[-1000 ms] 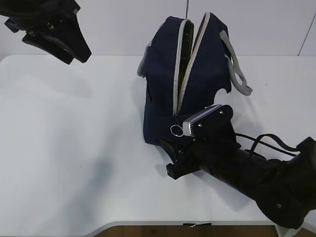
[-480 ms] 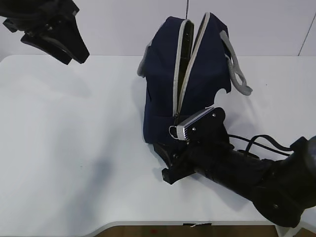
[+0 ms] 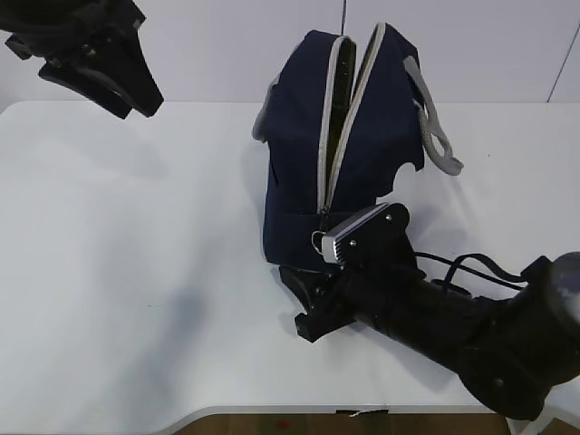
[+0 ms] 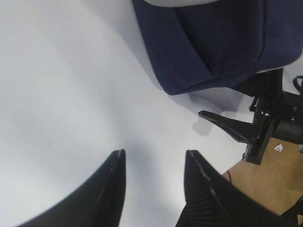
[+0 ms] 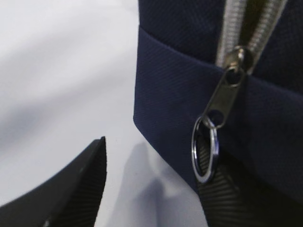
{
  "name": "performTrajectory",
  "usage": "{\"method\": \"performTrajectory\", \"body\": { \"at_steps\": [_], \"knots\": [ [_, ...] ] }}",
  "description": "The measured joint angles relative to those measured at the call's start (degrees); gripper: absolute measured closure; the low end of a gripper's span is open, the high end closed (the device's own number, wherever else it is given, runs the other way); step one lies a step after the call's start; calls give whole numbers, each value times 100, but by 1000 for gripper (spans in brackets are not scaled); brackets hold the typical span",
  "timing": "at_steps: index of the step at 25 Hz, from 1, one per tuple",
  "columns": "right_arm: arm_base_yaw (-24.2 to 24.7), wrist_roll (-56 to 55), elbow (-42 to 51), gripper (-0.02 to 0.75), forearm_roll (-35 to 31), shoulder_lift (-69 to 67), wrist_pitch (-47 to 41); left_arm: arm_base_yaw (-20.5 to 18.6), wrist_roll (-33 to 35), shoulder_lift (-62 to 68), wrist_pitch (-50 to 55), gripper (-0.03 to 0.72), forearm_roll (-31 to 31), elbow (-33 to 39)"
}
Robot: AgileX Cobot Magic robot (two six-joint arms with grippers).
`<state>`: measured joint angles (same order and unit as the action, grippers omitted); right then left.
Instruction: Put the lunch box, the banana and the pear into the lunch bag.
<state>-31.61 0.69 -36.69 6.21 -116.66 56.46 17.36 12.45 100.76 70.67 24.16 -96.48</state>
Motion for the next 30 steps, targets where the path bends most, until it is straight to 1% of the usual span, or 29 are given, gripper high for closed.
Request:
{"method": "performTrajectory", "body": {
  "at_steps": [6, 8, 13, 18, 21, 30],
  "knots": [
    [0, 0, 0, 271, -265, -13, 161, 0, 0, 0, 0, 380, 0, 0],
    [0, 0, 0, 294, -370, -13, 238, 0, 0, 0, 0, 381, 0, 0],
    [0, 0, -13, 389, -458, -13, 299, 0, 0, 0, 0, 383, 0, 0],
    [0, 0, -13, 447, -465, -13, 314, 0, 0, 0, 0, 386, 0, 0],
    [0, 0, -13, 494, -470, -13, 314, 0, 0, 0, 0, 388, 0, 0],
    [0, -26, -13, 566, -522, -13, 314, 0, 0, 0, 0, 389, 0, 0]
  ]
}}
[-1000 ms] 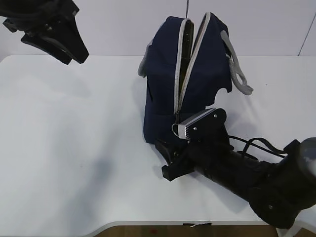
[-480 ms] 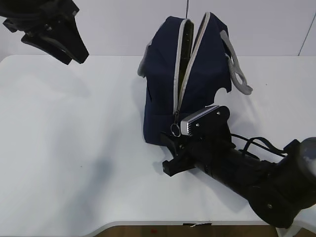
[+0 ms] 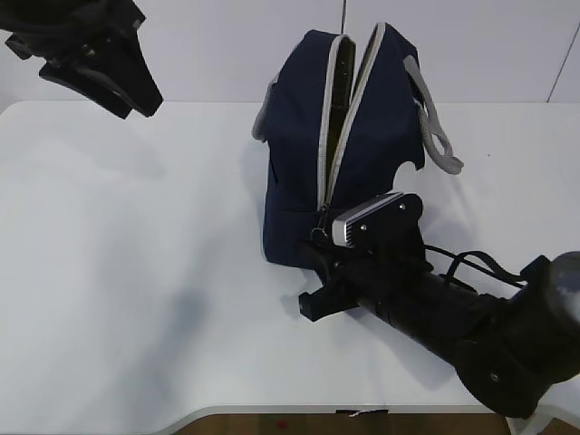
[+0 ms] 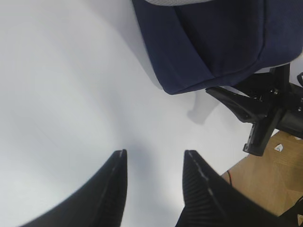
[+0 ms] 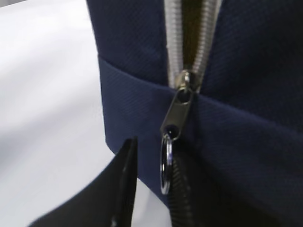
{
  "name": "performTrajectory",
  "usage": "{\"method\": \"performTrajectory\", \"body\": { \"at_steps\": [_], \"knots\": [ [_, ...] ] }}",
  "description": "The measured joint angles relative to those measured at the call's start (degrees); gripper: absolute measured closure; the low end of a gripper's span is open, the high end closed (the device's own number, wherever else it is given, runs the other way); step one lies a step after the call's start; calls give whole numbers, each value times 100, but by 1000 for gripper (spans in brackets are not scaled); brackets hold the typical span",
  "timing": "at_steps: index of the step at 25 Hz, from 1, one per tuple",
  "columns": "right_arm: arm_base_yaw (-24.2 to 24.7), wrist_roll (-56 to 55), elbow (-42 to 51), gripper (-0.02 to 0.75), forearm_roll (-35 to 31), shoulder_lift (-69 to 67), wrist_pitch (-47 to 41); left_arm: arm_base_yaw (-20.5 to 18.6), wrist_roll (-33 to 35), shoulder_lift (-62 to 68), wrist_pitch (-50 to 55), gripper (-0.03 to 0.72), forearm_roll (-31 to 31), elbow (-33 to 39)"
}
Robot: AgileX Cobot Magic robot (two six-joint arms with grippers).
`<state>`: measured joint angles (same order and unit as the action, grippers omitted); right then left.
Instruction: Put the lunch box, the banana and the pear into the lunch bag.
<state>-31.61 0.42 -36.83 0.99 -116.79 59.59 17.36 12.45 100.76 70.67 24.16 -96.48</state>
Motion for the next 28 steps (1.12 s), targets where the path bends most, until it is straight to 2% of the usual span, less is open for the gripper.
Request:
{"method": "performTrajectory", "body": {
  "at_steps": [8, 18, 22, 28],
  "knots": [
    [0, -84, -3, 641, -99, 0, -14, 0, 0, 0, 0, 389, 0, 0],
    [0, -91, -3, 663, -99, 26, -86, 0, 0, 0, 0, 389, 0, 0],
    [0, -91, -3, 732, -99, 175, -358, 0, 0, 0, 0, 389, 0, 0],
    [0, -91, -3, 732, -99, 391, -580, 0, 0, 0, 0, 389, 0, 0]
  ]
}}
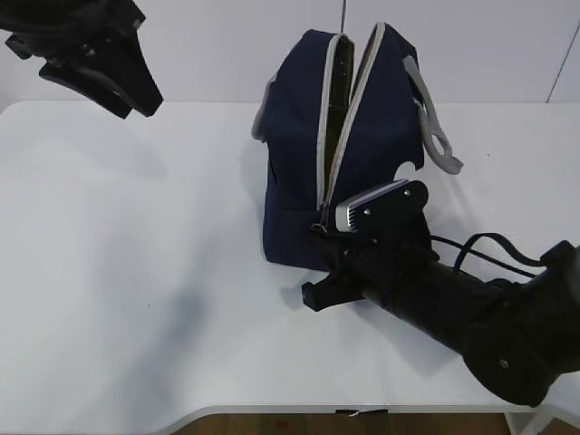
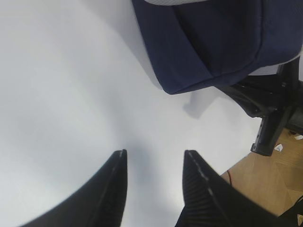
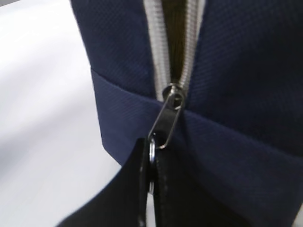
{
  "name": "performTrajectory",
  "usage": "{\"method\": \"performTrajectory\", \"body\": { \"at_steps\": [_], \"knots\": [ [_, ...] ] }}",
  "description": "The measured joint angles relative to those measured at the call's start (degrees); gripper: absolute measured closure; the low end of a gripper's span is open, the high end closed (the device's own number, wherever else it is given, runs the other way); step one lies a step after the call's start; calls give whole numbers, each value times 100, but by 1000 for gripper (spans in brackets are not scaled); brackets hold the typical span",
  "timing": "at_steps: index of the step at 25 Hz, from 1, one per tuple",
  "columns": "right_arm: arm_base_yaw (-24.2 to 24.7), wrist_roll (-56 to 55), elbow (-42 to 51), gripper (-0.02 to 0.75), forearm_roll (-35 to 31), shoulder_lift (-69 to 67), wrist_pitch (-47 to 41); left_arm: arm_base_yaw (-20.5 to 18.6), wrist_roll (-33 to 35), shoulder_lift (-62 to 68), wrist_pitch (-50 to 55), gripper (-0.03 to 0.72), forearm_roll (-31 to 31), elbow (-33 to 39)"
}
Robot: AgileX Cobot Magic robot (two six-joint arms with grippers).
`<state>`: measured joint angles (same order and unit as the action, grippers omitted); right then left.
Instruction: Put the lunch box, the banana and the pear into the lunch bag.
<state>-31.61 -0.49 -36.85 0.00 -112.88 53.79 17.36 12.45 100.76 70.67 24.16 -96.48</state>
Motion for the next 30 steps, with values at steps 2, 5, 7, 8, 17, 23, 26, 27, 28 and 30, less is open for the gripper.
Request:
{"method": "performTrajectory", "body": {
  "at_steps": [2, 5, 7, 8, 17, 23, 26, 27, 28, 30],
  "knots": [
    [0, 0, 0, 732, 0, 97, -242, 0, 0, 0, 0, 389, 0, 0],
    [0, 0, 0, 732, 0, 315, -810, 0, 0, 0, 0, 389, 0, 0],
    [0, 0, 0, 732, 0, 504, -1092, 0, 0, 0, 0, 389, 0, 0],
    [0, 0, 0, 732, 0, 591, -1206, 0, 0, 0, 0, 389, 0, 0],
    [0, 0, 11, 732, 0, 1589, -2432, 0, 0, 0, 0, 390, 0, 0],
    [0, -5, 20, 732, 0, 2321, -3039, 0, 0, 0, 0, 391, 0, 0],
    [0, -5, 20, 732, 0, 2612, -3192, 0, 0, 0, 0, 391, 0, 0],
    [0, -5, 8, 732, 0, 2693, -3258, 0, 0, 0, 0, 391, 0, 0],
    [0, -5, -52, 732, 0, 2738, -3361, 0, 0, 0, 0, 391, 0, 0],
    [0, -5, -277, 732, 0, 2780, -3699, 0, 0, 0, 0, 391, 0, 0]
  ]
}}
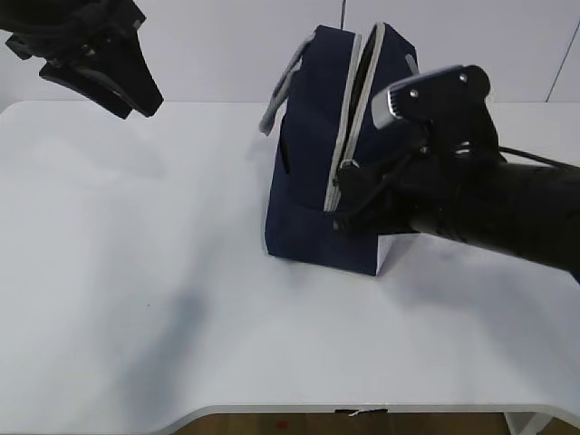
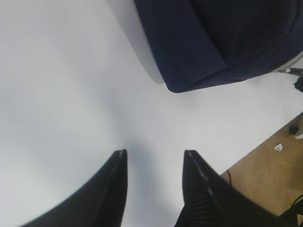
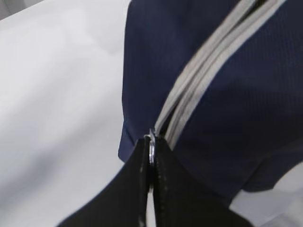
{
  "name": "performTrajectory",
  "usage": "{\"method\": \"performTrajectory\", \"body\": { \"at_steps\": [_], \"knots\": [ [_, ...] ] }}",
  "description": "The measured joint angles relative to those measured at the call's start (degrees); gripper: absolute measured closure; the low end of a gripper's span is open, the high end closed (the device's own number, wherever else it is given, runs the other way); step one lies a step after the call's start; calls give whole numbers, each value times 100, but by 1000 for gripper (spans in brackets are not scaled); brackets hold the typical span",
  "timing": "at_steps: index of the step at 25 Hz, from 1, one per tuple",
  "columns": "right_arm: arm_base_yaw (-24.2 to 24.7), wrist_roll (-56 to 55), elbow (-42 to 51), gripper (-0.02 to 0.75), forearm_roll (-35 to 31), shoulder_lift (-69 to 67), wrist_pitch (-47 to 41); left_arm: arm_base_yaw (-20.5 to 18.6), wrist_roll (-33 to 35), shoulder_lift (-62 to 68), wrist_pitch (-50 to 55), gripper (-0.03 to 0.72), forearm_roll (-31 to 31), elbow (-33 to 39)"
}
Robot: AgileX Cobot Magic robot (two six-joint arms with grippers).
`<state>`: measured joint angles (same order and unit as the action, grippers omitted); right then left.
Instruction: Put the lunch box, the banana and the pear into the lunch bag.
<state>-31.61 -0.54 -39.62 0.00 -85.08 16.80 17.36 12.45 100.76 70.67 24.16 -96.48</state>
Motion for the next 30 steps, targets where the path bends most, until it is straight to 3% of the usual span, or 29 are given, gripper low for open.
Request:
{"method": "performTrajectory", "body": {
  "at_steps": [13, 21, 30],
  "knots": [
    [0, 0, -1935, 732, 134, 11, -1960, 37, 15, 0, 0, 391, -41, 0],
    [0, 0, -2783, 732, 0, -161, -2886, 569, 580, 104, 0, 391, -394, 0],
    [0, -9, -3299, 732, -142, -196, -3410, 883, 1261, 320, -337, 391, -423, 0]
  ]
}}
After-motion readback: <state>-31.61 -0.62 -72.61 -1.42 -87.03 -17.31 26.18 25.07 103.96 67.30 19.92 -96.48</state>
